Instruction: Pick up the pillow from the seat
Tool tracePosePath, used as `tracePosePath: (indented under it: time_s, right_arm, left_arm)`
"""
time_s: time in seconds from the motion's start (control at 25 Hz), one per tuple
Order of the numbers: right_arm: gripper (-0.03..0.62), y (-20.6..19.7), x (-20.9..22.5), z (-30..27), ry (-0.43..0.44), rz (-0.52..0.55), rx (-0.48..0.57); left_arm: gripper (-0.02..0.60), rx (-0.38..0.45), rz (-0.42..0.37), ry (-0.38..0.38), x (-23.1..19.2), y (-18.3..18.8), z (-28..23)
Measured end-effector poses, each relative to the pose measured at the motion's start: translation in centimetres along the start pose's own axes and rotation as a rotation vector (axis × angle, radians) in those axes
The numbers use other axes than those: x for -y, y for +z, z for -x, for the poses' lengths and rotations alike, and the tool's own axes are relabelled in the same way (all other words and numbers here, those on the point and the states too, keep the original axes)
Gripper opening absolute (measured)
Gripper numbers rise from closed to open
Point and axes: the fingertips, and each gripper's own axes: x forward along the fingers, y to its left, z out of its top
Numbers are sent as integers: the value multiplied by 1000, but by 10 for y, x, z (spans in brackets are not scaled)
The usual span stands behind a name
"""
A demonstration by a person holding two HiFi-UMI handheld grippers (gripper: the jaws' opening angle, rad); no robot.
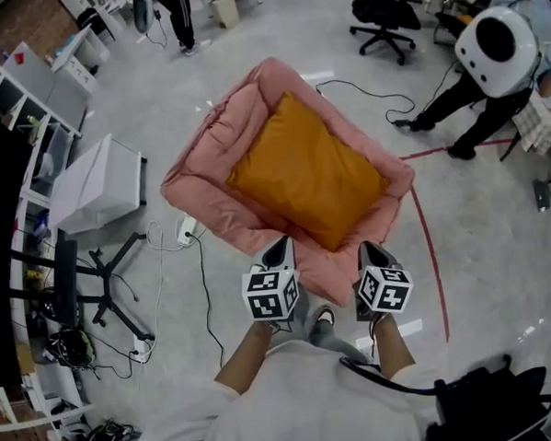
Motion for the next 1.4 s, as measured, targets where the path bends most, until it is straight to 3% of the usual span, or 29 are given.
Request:
tracePosePath:
  time_s: [0.28,0.64,0.92,0.96,1.04,1.12,1.24,1.4]
  right_arm:
    - [31,17,-14,-29,-14,56,-8]
    - [31,21,-17,-55,-3,73,-11]
    - [33,27,-5,-83,-6,74,-23]
    - [34,28,-3,-88,-8,71,-24]
    - [34,30,1,-98,-12,64,-27]
    - [41,30,6,-109,-18,60,-32]
    - [106,28,12,-129,-24,48,-47]
    - [134,20,20,-156,-37,31,-74]
  left_arm:
    - [9,2,16,-48,-17,18,-29]
    - [9,-14,21,-44,-36,29,-55]
    - [11,-52,-43,-43,-40,36,-85]
    - [31,-62,-49,-47,-40,37,-90]
    - [149,-84,-54,-63,-40,37,-103]
    - [177,-110,-60,-69,-42,35,-116]
    - [224,-153,-71,-57,-54,31,-137]
    - [286,-186,-102,-5,-75,27,-166]
